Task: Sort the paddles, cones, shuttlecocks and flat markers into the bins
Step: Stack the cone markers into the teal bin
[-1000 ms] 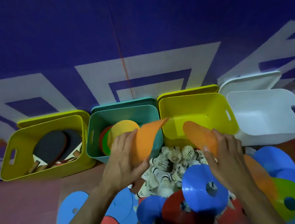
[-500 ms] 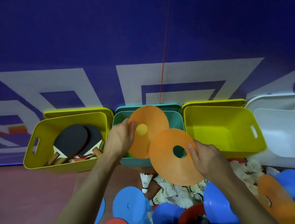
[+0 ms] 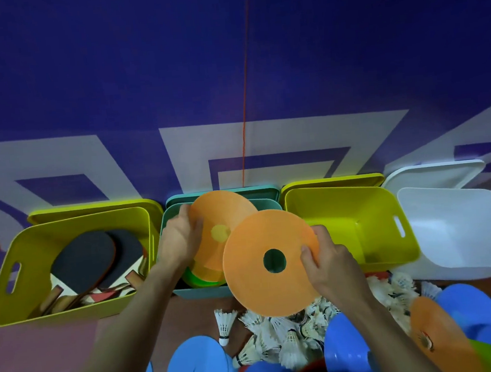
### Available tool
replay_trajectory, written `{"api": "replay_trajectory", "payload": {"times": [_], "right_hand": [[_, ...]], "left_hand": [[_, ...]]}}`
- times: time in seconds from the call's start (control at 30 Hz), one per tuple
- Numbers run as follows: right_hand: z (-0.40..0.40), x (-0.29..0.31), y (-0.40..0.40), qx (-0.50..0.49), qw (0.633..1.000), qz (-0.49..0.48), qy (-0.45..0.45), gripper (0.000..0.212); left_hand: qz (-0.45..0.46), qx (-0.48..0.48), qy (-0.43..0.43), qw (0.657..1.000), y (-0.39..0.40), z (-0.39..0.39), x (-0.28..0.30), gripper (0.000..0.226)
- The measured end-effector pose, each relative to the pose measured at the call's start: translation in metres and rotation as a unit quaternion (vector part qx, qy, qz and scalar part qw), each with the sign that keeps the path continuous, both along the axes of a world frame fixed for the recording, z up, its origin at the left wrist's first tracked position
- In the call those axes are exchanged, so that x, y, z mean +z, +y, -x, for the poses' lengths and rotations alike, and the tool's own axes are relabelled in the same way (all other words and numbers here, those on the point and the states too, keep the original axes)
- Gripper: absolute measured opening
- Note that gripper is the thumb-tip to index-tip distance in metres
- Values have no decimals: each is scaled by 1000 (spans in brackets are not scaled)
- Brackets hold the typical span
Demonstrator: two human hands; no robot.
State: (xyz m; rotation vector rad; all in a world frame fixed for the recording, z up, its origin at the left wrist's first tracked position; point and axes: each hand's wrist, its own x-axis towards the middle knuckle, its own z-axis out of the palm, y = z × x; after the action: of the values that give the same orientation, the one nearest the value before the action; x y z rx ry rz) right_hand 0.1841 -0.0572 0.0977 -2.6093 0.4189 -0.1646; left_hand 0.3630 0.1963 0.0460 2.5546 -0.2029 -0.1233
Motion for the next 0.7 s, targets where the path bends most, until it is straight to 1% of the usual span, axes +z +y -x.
{"api": "replay_trajectory", "payload": {"times": [0.1, 0.17, 0.33, 0.4, 0.43, 0.47, 0.53, 0.6, 0.7], "right_hand": [[-4, -2, 0, 5, 1000, -22, 6, 33], [-8, -7, 0, 8, 999, -41, 18, 36], [-34, -18, 13, -6, 986, -132, 98, 43], [-46, -24, 21, -17, 976, -178, 121, 52], [-51, -27, 24, -25, 974, -176, 137, 60], [-54, -30, 27, -24, 977, -148, 152, 67], [-54, -39, 30, -16, 983, -59, 173, 74], [-47, -43, 27, -6, 984, -27, 177, 68], [-13, -44, 14, 6, 983, -17, 184, 57]], "left_hand": [[-77, 10, 22, 997, 5, 2, -9, 42], [-98, 20, 9, 995, 12, 8, -11, 40], [-43, 14, -52, 998, 46, 50, -10, 17], [-33, 1, -70, 997, 61, 74, -12, 11], [-29, -5, -68, 997, 67, 87, -12, 11], [-22, -8, -56, 998, 72, 99, -13, 11], [-4, -10, -32, 999, 80, 124, -19, 15], [8, -22, -11, 1000, 84, 145, -30, 18], [34, -65, 2, 997, 81, 174, -44, 22]]}}
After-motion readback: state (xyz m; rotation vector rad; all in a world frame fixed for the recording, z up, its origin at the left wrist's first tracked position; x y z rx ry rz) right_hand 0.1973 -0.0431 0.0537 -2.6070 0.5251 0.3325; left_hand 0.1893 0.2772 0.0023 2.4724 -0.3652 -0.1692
